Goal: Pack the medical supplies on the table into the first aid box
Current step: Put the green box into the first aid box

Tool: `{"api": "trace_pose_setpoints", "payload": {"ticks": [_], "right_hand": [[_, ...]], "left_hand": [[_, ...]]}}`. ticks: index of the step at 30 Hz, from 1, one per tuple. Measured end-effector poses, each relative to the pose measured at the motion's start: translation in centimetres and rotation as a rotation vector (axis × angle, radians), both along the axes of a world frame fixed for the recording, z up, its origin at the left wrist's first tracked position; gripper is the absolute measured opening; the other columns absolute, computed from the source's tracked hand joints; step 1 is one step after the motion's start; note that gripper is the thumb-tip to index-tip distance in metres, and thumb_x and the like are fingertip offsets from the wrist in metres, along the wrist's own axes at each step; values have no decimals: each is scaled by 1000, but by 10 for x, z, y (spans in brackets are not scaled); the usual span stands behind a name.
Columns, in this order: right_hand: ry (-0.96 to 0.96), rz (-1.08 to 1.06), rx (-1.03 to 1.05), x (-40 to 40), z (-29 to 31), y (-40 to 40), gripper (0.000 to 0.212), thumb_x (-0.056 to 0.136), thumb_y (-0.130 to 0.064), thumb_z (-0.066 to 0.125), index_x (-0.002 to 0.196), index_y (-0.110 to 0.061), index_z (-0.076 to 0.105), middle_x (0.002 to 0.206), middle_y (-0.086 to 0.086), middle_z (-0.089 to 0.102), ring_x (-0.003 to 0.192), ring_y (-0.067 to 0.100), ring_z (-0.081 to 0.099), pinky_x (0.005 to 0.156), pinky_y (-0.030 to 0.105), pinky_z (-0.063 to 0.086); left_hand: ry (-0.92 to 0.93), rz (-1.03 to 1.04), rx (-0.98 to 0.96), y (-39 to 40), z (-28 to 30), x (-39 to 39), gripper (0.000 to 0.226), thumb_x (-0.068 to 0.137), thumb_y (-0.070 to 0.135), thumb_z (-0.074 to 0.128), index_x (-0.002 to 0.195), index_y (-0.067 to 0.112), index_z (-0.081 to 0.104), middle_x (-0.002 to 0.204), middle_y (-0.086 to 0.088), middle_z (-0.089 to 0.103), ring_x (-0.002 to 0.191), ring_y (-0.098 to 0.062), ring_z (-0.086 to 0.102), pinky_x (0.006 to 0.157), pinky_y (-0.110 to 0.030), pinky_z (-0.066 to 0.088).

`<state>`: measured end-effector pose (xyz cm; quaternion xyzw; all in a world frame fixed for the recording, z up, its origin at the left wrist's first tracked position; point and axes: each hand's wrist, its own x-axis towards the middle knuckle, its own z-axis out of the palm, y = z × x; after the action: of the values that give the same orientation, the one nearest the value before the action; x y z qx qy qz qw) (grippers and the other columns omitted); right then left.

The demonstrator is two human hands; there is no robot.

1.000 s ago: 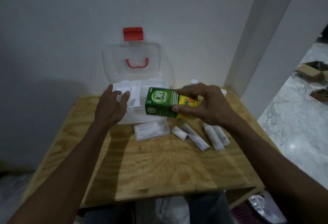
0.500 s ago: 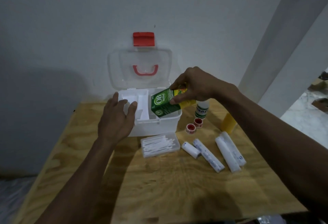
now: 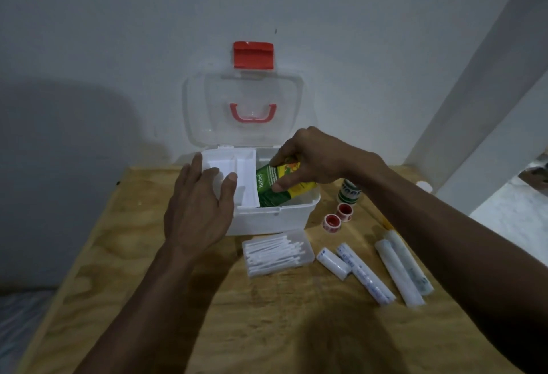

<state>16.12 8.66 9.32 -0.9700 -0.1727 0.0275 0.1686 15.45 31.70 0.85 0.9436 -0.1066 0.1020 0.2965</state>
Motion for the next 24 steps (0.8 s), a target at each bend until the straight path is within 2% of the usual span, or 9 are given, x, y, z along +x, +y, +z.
{"api": "trace_pose_setpoints", "payload": {"ticks": [9, 16, 20, 24], "right_hand": [[40, 10, 41, -1, -24, 3, 52, 71, -52, 81, 114, -24, 73, 107, -8, 75, 85, 6, 70, 77, 31, 59], [64, 63, -154, 7, -28, 10, 49, 74, -50, 79, 113, -22, 72, 102, -5, 74, 86, 12, 67, 80, 35, 57], [91, 86, -281, 13, -32, 15, 50, 76, -47, 78, 117, -21, 68, 107, -2, 70, 90, 15, 64, 82, 37, 57], [173, 68, -245, 14, -27, 14, 51, 83, -39, 75, 127, -17, 64, 120, 1, 67, 104, 17, 64, 90, 35, 55]], "left_hand": [[49, -3, 17, -1, 4, -3, 59, 97, 55, 32, 139, 19, 49, 162, 2, 19, 149, -22, 19, 113, -50, 30], [23, -19, 7, 2, 2, -2, 67, 92, 64, 23, 134, 21, 53, 161, 2, 24, 147, -22, 25, 108, -56, 38], [29, -12, 11, 1, 4, -3, 66, 90, 64, 21, 133, 25, 53, 161, 4, 23, 147, -20, 22, 108, -55, 36], [35, -4, 11, 0, 4, -3, 67, 89, 65, 21, 133, 27, 52, 162, 6, 21, 147, -20, 22, 108, -55, 34]]}}
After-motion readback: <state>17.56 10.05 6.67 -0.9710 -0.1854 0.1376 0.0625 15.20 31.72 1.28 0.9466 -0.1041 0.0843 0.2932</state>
